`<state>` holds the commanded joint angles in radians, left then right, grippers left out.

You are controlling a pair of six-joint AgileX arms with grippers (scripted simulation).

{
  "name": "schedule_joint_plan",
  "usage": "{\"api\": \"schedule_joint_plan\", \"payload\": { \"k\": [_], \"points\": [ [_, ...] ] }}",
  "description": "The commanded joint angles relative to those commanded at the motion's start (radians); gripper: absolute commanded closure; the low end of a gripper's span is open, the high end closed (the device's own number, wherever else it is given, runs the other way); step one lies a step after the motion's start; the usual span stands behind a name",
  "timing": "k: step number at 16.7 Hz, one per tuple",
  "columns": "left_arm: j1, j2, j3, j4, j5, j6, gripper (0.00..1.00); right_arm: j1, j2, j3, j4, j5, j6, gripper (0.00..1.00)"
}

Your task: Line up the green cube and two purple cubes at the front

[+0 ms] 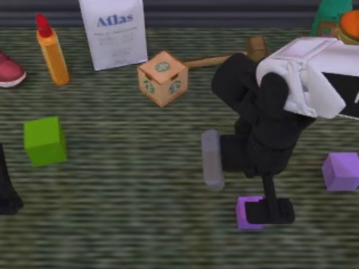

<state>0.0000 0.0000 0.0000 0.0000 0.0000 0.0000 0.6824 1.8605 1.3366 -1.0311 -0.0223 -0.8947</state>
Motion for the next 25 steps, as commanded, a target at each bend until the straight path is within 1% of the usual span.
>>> {"api": "schedule_joint_plan", "payload": {
  "k": [2, 4, 7, 10, 16, 18, 21, 25],
  "points": [
    [0.0, 0.0, 0.0, 0.0, 0.0, 0.0, 0.0, -0.003, 0.004, -0.002, 0.003, 0.0, 0.002, 0.0],
    [0.0, 0.0, 0.0, 0.0, 0.0, 0.0, 0.0, -0.02, 0.007, -0.001, 0.003, 0.001, 0.036, 0.0],
    [0.0, 0.0, 0.0, 0.0, 0.0, 0.0, 0.0, -0.087, 0.014, 0.003, 0.003, 0.004, 0.162, 0.0],
    [0.0, 0.0, 0.0, 0.0, 0.0, 0.0, 0.0, -0.187, 0.022, 0.001, 0.005, 0.008, 0.353, 0.0],
    [0.0, 0.0, 0.0, 0.0, 0.0, 0.0, 0.0, -0.414, 0.033, -0.015, 0.01, 0.019, 0.823, 0.0],
    [0.0, 0.0, 0.0, 0.0, 0.0, 0.0, 0.0, -0.476, 0.03, -0.018, 0.016, 0.021, 0.937, 0.0],
    [0.0, 0.0, 0.0, 0.0, 0.0, 0.0, 0.0, -0.534, 0.022, -0.021, 0.025, 0.023, 1.027, 0.0],
    [0.0, 0.0, 0.0, 0.0, 0.0, 0.0, 0.0, -0.541, 0.021, -0.021, 0.026, 0.023, 1.037, 0.0]
  ]
}}
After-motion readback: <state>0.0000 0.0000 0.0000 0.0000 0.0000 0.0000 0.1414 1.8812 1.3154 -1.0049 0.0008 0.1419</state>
